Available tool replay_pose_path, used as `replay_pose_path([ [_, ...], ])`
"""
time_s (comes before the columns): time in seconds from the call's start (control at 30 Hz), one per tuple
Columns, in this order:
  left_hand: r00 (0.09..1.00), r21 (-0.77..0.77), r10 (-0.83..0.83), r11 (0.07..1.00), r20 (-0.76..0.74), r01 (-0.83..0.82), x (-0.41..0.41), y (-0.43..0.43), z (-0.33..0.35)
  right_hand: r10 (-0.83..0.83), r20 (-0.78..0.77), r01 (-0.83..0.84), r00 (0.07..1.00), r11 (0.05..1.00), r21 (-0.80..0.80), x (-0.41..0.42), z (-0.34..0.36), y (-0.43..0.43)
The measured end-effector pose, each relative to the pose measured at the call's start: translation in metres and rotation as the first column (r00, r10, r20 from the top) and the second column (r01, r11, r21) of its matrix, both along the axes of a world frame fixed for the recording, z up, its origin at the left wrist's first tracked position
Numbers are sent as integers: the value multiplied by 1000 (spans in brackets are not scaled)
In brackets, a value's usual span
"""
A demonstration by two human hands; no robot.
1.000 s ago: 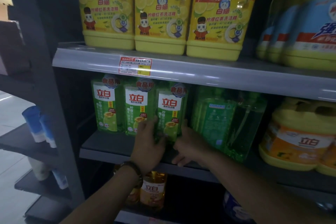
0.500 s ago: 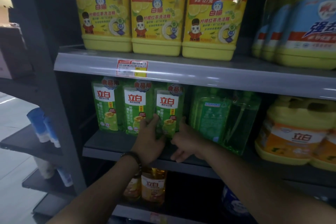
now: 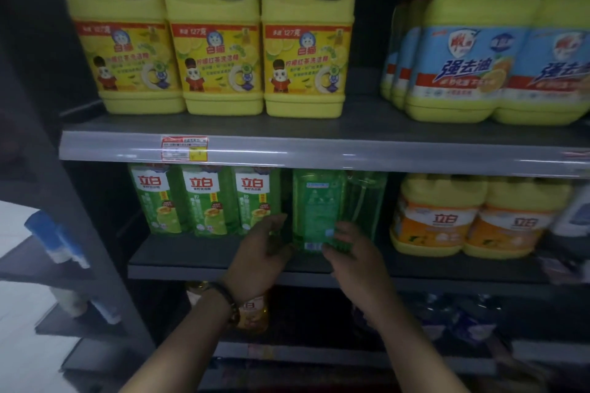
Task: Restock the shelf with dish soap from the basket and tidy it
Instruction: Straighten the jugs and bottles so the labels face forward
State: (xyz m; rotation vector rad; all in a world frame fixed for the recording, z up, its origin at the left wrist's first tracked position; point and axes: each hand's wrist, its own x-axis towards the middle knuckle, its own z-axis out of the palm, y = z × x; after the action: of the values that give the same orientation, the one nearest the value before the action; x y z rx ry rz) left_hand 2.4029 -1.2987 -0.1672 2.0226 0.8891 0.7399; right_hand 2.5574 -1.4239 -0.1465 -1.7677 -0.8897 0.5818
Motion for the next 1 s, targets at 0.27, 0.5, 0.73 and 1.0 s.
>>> replay_pose_path([
  [0.27,998,-120,-56,991,28,59,30,11,21,-1,-154,2,988,1000,7,7,-16,-6],
  [0.5,992,-115,-79,989,103,91,53,25,28,-32,-190,46,981,996,71,-3,-18,27],
  [0.73,991,-82,-119,989,65,124,48,34,27,-24,-164,34,986,998,58,11,-21,29],
  [1.0,993,-98,-67,992,95,76,17,23,12,96,-156,-96,983,995,11,14,-24,25],
])
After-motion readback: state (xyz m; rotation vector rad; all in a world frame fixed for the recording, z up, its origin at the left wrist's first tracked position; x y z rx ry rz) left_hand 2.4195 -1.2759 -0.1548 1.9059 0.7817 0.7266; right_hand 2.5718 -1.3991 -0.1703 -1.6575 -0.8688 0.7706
